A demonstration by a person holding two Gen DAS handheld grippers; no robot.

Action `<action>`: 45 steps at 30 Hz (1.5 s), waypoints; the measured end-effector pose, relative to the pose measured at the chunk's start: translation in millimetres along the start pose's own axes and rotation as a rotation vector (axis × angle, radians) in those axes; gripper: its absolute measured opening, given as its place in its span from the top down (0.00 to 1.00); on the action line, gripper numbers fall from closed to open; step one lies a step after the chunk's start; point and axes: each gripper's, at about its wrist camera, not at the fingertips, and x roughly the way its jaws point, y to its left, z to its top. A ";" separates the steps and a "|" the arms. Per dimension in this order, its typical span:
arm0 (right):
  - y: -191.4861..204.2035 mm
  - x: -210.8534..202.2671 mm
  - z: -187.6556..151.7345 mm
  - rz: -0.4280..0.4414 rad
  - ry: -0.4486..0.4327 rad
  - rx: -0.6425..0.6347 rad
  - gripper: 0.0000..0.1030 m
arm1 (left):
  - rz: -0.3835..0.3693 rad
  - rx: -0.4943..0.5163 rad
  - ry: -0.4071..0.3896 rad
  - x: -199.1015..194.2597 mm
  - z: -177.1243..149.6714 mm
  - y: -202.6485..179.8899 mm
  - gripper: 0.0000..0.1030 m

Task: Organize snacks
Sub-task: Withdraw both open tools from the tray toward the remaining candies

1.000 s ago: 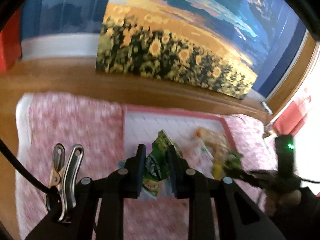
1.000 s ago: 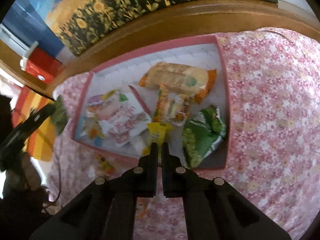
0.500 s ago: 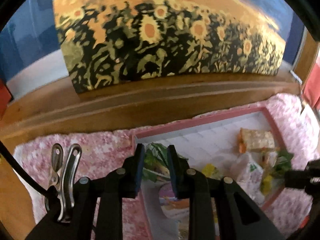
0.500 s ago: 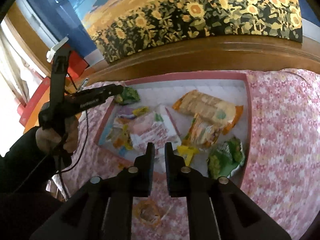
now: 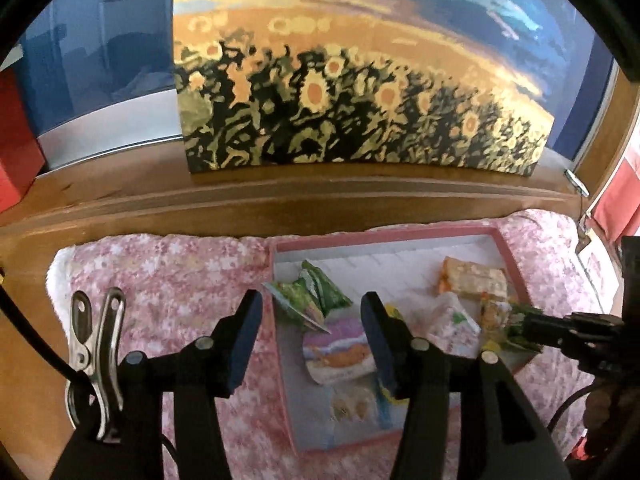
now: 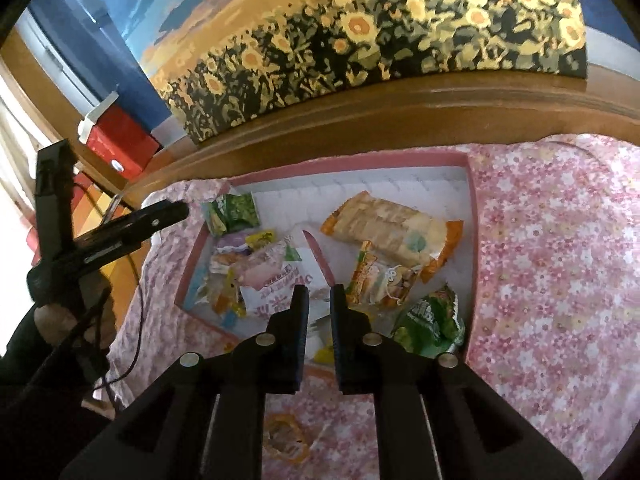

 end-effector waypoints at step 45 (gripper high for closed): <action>-9.6 -37.2 -169.6 -0.157 0.212 0.150 0.81 | -0.219 -0.067 0.219 -47.4 -187.6 -41.4 0.45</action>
